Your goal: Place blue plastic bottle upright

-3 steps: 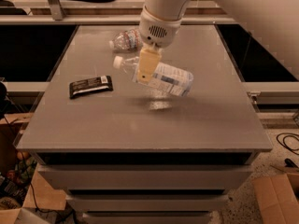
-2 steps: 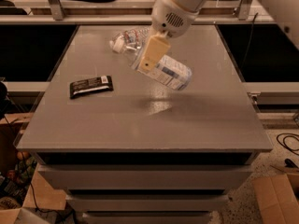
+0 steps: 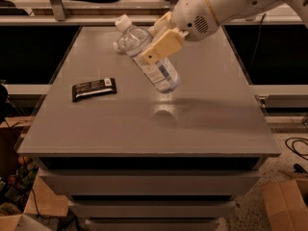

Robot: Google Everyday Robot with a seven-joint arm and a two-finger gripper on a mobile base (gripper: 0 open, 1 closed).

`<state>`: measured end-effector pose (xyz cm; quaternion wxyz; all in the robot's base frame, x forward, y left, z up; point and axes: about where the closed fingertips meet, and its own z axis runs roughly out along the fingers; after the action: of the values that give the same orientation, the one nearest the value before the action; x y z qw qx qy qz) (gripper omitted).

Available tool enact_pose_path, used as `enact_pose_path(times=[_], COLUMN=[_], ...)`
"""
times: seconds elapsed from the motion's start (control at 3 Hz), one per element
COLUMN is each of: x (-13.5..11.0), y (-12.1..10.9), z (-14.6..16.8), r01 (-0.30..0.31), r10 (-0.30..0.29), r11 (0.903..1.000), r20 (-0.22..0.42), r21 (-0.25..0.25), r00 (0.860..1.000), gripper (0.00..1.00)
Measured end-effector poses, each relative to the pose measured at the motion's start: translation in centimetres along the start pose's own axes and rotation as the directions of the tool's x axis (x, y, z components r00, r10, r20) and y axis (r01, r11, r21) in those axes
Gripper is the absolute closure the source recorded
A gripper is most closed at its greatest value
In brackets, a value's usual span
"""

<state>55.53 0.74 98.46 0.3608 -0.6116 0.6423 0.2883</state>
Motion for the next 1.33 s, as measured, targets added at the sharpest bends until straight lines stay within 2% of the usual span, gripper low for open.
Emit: enact_pose_path(times=[0.33,0.67,1.0,1.33], x=[-2.2,-3.8,-4.5,-3.7], y=[1.1,2.3,3.4,4.6], z=[-0.1,-0.2,-0.1,1.5], r01=[-0.004,0.005,0.025,0.023], r10=[0.013,0.027,0.026,0.025], r11=[0.9991,0.9965,0.9942,0.9947], r20=[0.219,0.377,0.461,0.452], r21=[-0.043,-0.084,-0.105,-0.1], r00=[0.976,0.926,0.887,0.891], gripper=[1.0,1.0,1.0,1.0])
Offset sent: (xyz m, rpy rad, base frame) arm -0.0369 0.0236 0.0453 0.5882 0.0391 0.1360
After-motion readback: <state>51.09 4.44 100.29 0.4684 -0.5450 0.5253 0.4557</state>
